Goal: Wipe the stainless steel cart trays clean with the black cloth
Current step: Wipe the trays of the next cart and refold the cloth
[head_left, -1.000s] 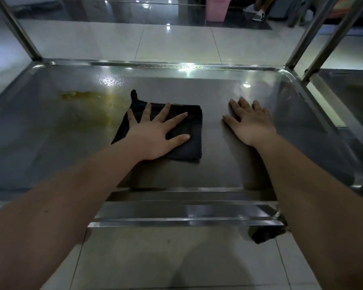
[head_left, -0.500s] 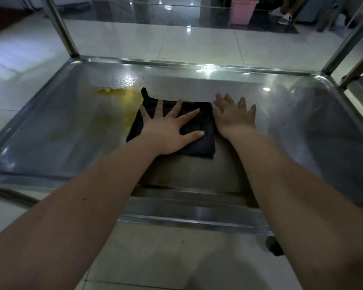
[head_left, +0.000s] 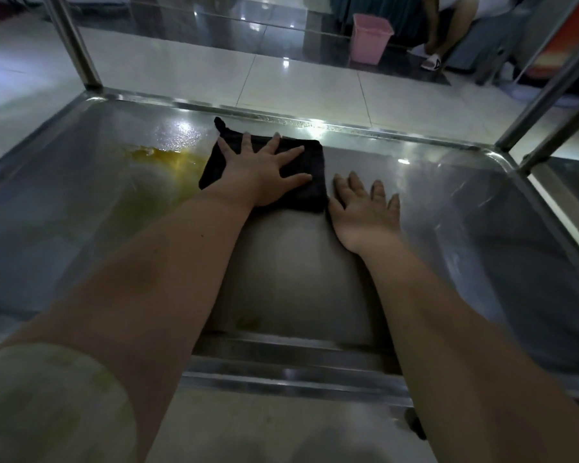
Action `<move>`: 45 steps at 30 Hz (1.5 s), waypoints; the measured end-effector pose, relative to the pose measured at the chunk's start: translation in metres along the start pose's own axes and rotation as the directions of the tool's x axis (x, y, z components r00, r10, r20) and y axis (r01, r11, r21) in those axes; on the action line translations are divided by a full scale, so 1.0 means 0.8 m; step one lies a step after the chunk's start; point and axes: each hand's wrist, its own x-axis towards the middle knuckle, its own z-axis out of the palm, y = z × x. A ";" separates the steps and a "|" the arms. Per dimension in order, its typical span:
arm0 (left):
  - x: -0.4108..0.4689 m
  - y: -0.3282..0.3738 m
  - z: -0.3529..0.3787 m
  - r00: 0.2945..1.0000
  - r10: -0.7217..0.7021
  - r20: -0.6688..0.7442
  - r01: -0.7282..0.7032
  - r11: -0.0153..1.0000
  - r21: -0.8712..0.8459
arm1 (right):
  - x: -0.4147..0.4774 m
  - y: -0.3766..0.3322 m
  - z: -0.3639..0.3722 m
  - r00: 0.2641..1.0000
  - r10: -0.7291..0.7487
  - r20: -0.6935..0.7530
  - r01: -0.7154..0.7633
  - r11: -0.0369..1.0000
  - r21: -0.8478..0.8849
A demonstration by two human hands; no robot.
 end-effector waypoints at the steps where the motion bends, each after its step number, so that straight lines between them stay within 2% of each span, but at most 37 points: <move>1: 0.000 0.000 0.000 1.000 0.006 -0.003 -0.006 1.000 0.009 | 0.001 0.000 0.000 1.000 0.002 -0.007 -0.002 1.000 0.012; 6: -0.037 -0.004 0.004 0.998 0.017 0.065 -0.017 1.000 0.005 | 0.002 0.001 -0.003 1.000 -0.001 -0.007 0.001 0.999 0.037; 10: -0.125 -0.015 0.000 0.980 0.077 0.181 -0.081 0.997 0.012 | 0.000 0.001 -0.003 1.000 -0.008 -0.015 0.008 0.999 0.037; 14: -0.205 -0.022 0.009 0.980 0.129 0.150 -0.139 0.988 0.060 | -0.004 0.000 -0.003 1.000 -0.015 -0.007 0.015 0.999 0.031; 19: -0.142 -0.013 0.005 0.988 0.058 0.141 -0.060 0.998 0.014 | -0.004 0.000 -0.001 1.000 -0.023 0.002 0.023 1.000 0.008; 23: -0.062 -0.002 0.007 0.998 0.042 0.052 -0.042 0.999 0.005 | -0.004 0.000 -0.003 1.000 -0.012 0.010 0.012 1.000 0.004; 28: -0.022 0.007 0.003 1.000 0.024 -0.012 -0.024 0.999 -0.030 | -0.001 0.001 -0.002 1.000 0.001 0.009 -0.001 1.000 0.020; 33: -0.040 0.009 0.002 0.999 0.004 0.037 -0.004 1.000 -0.008 | -0.001 0.001 -0.005 1.000 0.003 0.017 -0.004 0.998 0.067; 38: -0.126 -0.007 0.004 0.991 0.038 0.131 -0.037 0.999 -0.009 | -0.003 0.001 -0.007 1.000 -0.017 0.014 0.016 0.998 0.067; 42: -0.211 -0.015 0.013 0.995 0.044 0.093 -0.046 0.999 0.017 | -0.025 -0.005 -0.021 0.990 -0.121 -0.071 0.131 0.978 0.165; 45: -0.230 -0.014 0.013 0.997 0.031 0.070 -0.031 1.000 -0.003 | -0.059 -0.017 -0.021 0.956 -0.288 -0.057 0.291 0.955 0.059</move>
